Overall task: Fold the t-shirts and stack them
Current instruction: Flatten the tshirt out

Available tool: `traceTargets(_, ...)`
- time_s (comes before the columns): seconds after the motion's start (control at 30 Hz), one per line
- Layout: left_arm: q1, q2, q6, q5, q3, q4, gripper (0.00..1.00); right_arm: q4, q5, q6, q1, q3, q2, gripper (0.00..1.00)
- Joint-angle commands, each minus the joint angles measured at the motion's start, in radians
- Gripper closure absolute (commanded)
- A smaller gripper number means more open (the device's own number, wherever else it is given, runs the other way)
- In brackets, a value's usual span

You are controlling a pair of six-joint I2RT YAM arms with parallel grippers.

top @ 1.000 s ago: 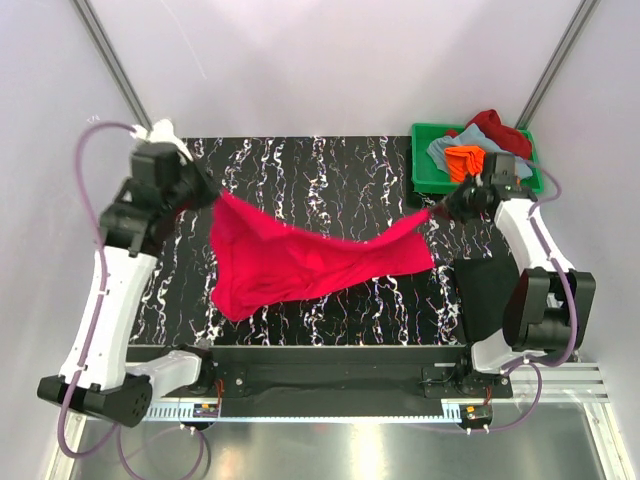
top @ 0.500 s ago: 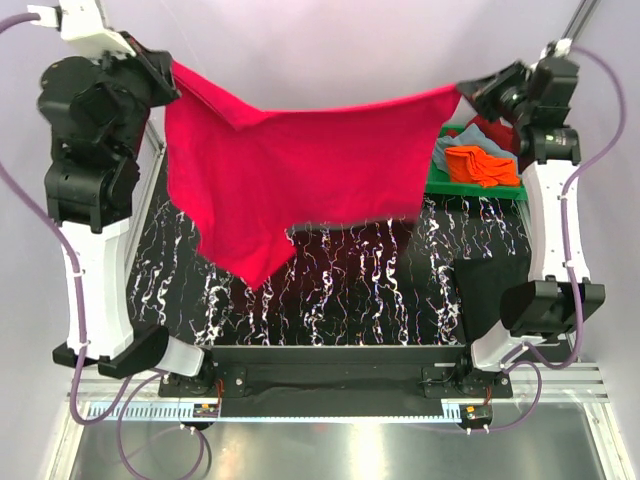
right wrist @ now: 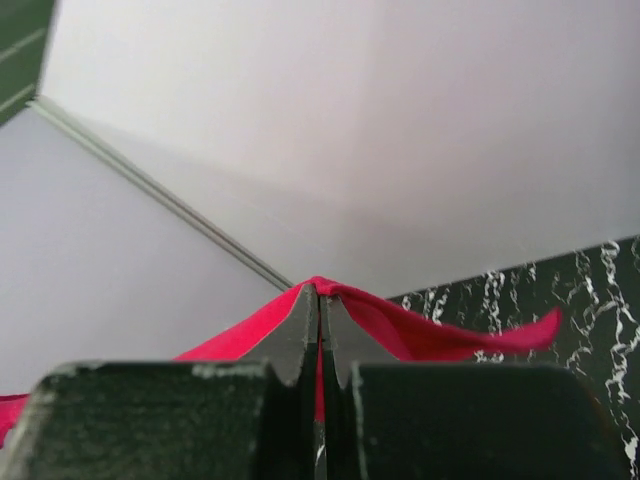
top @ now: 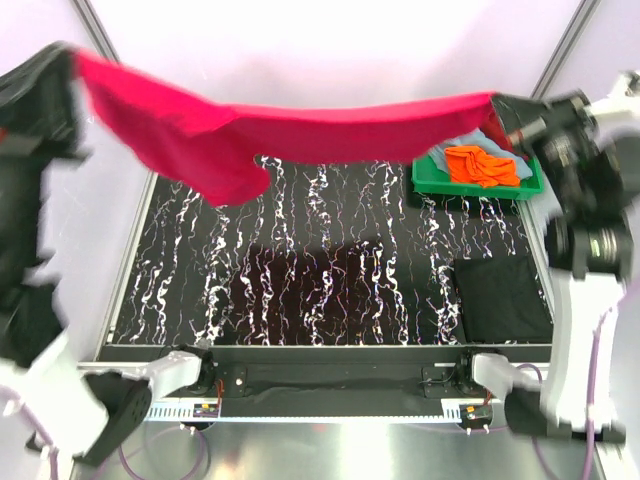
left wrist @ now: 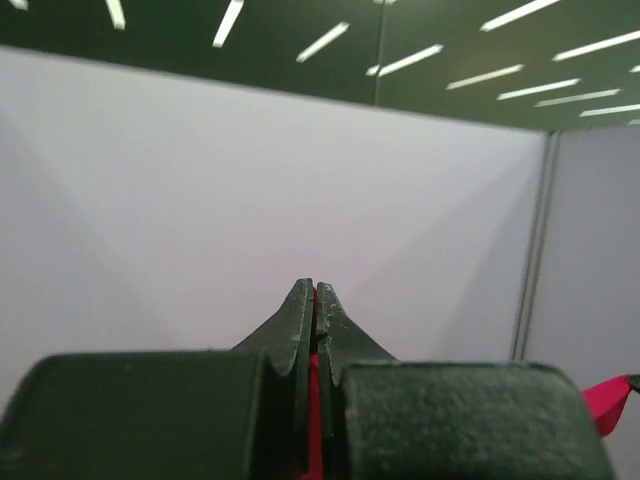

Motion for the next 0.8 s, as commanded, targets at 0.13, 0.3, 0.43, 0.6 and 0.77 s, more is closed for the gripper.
traceTargets(0.13, -0.062, -0.114, 0.001, 0.051, 0.041, 0.114, 1.00, 0.092, 0.025, -0.003, -0.001, -0.108, -0.230, 1.00)
traceTargets(0.3, -0.064, -0.131, 0.055, -0.065, -0.071, 0.118, 1.00, 0.109, -0.007, 0.048, -0.001, -0.125, -0.193, 1.00)
traceTargets(0.43, -0.062, -0.164, 0.154, -0.228, -0.290, 0.161, 1.00, 0.124, -0.042, 0.072, -0.001, -0.157, -0.094, 1.00)
traceTargets(0.6, -0.058, -0.187, 0.311, -0.459, -0.710, 0.325, 1.00, 0.175, -0.087, 0.086, 0.007, -0.220, 0.087, 1.00)
traceTargets(0.77, 0.069, -0.069, 0.345, -0.456, -0.999, 0.465, 1.00, 0.271, -0.076, 0.019, 0.106, -0.205, 0.331, 1.00)
